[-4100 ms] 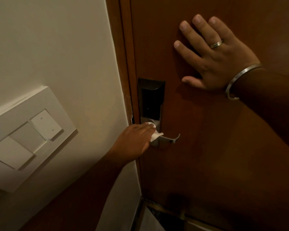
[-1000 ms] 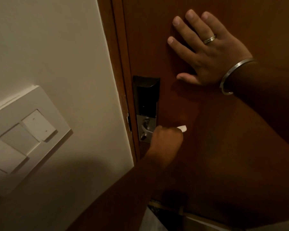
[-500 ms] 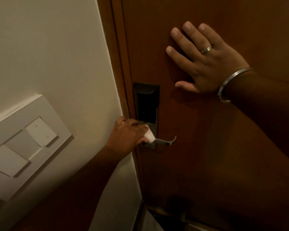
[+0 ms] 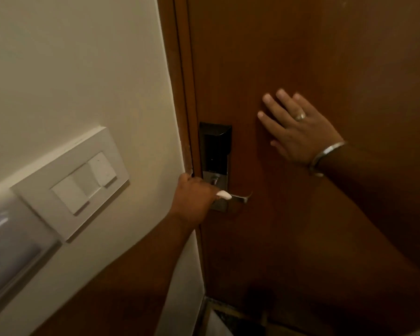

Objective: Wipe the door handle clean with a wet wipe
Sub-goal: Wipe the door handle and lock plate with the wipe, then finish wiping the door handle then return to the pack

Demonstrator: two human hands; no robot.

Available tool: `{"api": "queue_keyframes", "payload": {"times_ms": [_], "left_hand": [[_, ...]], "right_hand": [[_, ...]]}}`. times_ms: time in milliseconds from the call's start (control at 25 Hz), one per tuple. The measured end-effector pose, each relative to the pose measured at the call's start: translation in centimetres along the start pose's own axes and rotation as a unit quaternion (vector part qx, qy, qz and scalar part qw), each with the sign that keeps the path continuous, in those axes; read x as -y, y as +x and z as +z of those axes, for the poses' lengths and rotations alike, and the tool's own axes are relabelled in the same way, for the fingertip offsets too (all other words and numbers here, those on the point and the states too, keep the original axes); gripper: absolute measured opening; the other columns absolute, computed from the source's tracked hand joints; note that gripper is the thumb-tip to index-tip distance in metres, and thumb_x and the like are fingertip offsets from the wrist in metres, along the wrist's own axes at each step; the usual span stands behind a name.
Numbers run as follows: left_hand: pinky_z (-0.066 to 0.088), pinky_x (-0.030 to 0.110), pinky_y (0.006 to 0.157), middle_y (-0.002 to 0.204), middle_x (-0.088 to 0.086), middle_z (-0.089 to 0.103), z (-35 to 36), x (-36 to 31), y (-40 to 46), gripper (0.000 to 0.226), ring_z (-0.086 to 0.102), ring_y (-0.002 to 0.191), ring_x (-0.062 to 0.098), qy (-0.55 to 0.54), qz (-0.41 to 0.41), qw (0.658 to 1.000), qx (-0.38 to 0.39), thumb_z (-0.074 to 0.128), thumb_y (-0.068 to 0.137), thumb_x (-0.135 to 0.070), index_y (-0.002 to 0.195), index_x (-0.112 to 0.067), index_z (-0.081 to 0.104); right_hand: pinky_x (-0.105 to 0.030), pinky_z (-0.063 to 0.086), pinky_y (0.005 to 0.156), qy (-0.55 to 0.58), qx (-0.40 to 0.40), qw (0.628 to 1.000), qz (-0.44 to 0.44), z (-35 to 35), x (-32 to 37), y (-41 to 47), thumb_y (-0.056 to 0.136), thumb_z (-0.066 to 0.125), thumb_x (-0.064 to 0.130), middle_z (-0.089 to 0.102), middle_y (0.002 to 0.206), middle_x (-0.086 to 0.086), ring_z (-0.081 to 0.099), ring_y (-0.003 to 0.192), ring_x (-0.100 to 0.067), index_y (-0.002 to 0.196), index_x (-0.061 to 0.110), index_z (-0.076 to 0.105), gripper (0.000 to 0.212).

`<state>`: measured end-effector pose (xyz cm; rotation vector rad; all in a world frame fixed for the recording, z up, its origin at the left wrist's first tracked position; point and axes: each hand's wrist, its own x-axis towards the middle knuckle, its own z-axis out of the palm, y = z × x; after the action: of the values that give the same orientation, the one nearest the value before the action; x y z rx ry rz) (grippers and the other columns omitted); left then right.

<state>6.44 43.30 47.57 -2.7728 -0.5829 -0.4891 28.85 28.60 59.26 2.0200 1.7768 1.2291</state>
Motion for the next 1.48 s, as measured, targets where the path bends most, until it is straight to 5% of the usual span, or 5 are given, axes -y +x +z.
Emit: {"api": "queue_keyframes", "payload": {"times_ms": [200,600,760,1000,1480], "left_hand": [[0.042,0.028,0.064,0.091,-0.001,0.069,-4.8,-3.0,-6.3,0.015,0.058,0.08,0.014,-0.166,-0.017,0.986,-0.015,0.06,0.089,-0.036,0.096,-0.025,0.066],[0.034,0.015,0.064,0.098,-0.005,0.063,-9.9,-13.5,-17.0,0.034,0.055,0.081,0.007,-0.332,0.089,0.939,0.01,0.068,0.081,-0.045,0.106,-0.024,0.06],[0.053,0.037,0.085,0.138,-0.001,0.046,-8.6,-17.7,-17.4,0.059,0.054,0.111,0.015,-0.562,-0.058,0.803,0.19,0.045,0.092,-0.054,0.14,-0.024,0.032],[0.059,0.031,0.066,0.108,0.005,0.068,-2.0,-28.6,-16.6,0.043,0.067,0.095,0.019,-0.682,-0.142,0.646,0.312,0.068,0.085,-0.012,0.124,-0.019,0.052],[0.054,0.02,0.061,0.096,0.017,0.069,29.4,-47.2,-23.0,0.03,0.066,0.08,0.02,-0.595,-0.15,0.712,0.341,0.06,0.077,0.017,0.101,-0.001,0.066]], "right_hand": [[-0.037,0.042,0.108,0.313,0.321,0.886,0.117,-5.1,9.9,-8.3,0.099,0.05,0.047,0.055,0.147,0.0,0.053,0.133,-0.021,0.145,0.025,0.053,0.051],[-0.022,0.045,0.057,0.538,0.2,0.709,0.409,-16.5,16.2,-21.1,0.093,0.068,0.023,0.063,0.074,0.009,0.061,0.072,-0.013,0.081,0.022,0.067,0.012],[-0.03,0.063,0.062,0.602,0.227,0.59,0.488,-16.5,15.6,-26.8,0.09,0.07,0.01,0.068,0.085,-0.003,0.068,0.075,-0.018,0.081,0.018,0.066,0.013],[-0.027,0.058,0.044,0.57,0.273,0.528,0.566,-10.3,15.6,-37.6,0.091,0.061,-0.002,0.067,0.078,-0.004,0.069,0.058,-0.018,0.078,0.02,0.063,0.026],[-0.021,0.047,0.038,0.553,0.324,0.388,0.663,15.5,29.2,-63.3,0.082,0.074,-0.008,0.061,0.061,-0.013,0.059,0.045,-0.021,0.066,0.009,0.059,0.027]]}}
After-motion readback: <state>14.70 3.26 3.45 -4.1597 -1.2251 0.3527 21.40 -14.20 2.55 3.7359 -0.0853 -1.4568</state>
